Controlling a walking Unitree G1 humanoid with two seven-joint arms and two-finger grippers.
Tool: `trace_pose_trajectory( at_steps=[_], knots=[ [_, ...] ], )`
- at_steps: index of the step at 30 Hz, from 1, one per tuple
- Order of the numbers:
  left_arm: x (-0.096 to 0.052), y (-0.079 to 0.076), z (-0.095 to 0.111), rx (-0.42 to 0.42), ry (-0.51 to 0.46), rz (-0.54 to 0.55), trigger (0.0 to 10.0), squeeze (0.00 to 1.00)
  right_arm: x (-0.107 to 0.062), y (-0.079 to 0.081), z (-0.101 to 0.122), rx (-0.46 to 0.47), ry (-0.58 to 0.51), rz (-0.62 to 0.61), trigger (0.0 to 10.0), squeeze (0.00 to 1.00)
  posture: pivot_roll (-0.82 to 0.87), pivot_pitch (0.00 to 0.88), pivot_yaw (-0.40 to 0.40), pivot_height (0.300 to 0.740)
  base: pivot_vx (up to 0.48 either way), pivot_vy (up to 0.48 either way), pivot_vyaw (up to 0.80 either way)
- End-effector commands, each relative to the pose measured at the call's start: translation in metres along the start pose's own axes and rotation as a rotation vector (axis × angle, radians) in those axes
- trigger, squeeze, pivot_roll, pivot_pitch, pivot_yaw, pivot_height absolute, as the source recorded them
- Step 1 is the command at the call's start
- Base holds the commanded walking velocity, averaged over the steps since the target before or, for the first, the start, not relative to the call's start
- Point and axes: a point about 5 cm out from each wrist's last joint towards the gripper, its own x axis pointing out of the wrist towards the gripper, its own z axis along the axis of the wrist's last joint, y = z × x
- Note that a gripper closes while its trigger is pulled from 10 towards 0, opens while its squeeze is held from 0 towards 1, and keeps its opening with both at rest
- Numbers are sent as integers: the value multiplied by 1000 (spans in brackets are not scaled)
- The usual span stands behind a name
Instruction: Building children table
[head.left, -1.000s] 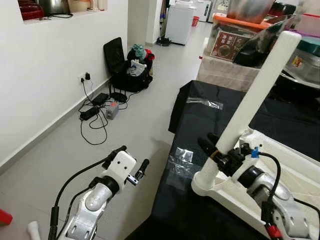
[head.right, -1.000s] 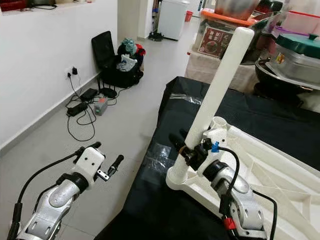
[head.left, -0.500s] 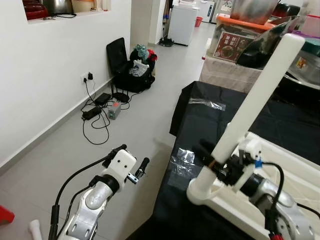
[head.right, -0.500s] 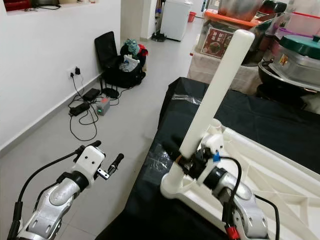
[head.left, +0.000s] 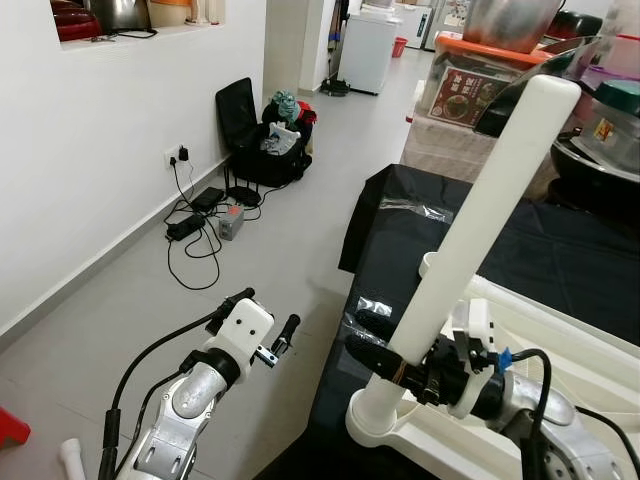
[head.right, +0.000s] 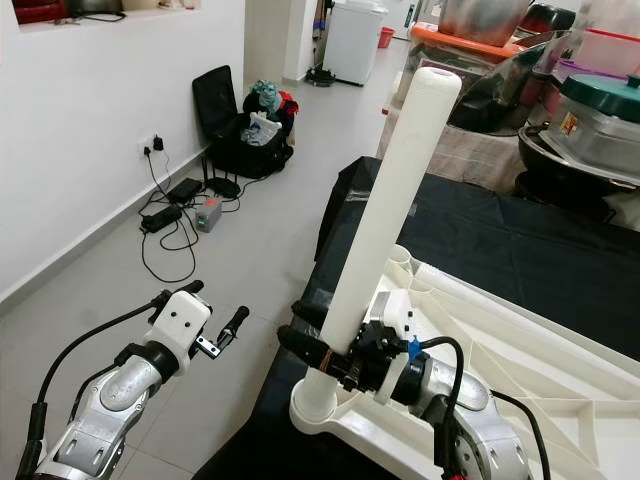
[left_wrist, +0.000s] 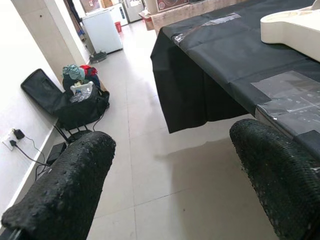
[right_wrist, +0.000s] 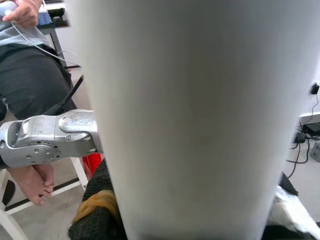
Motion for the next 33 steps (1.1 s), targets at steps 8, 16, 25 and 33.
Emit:
trace_pose_trajectory(
  at_steps=[8,16,25,33],
  knots=[
    [1,-4,-2,2,5,-14,10000,0,-4,-34,-12,-70,82,-320,0,0,48,0,-141,740,0,0,0],
    [0,-3,-3,5,9,-12,10000,0,-63,-97,-34,-49,263,-1308,0,0,46,0,-133,740,0,0,0],
    [1,-4,-3,6,12,-16,10000,0,-120,-82,-57,54,349,-1857,0,0,37,0,-125,740,0,0,0],
    [2,-4,-3,8,11,-18,10000,0,-133,-77,-76,224,515,-2148,10000,0,42,0,-127,740,0,0,0]
  ],
)
